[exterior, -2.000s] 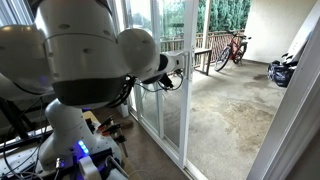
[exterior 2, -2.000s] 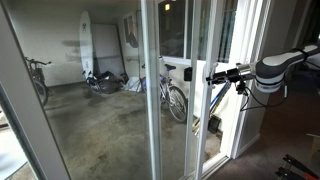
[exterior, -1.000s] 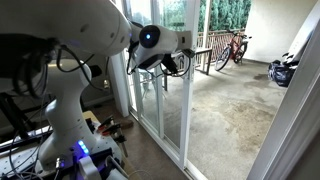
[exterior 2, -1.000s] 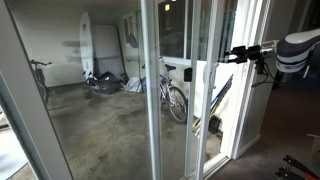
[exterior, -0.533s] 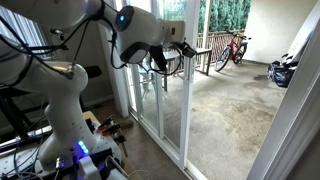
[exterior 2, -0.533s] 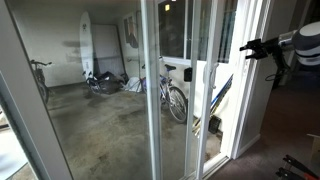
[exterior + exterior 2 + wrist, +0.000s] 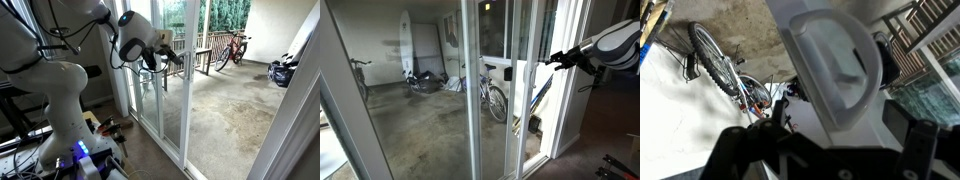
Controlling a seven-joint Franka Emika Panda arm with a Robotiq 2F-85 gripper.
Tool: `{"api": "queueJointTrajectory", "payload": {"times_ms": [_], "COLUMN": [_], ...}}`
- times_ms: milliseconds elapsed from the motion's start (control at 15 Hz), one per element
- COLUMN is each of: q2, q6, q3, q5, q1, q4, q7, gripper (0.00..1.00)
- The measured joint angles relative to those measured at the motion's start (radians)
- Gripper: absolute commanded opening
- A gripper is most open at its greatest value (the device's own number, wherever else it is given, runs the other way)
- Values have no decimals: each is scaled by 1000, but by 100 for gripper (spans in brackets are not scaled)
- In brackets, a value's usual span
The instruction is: Open the sliding door
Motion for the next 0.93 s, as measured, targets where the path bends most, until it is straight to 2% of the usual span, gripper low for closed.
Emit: {"api": "queueJointTrajectory", "payload": {"times_ms": [200,333,400,533,600,733,867,933], "q2": [118,204,252,363,421,530,562,562], "q6": [0,0,0,0,1,0,9,10], "q3": [137,252,312,444,484,493,450,438], "q5": [51,123,171,242,314,463,575,586], "q1": [3,-27,-53,-155,-191,-218,-150,-129], "q4": [25,73,106,180,225,316,349,347], "q7": [39,57,62,94,75,-6,-67,-72], "gripper": [100,100,100,100,100,100,100,100]}}
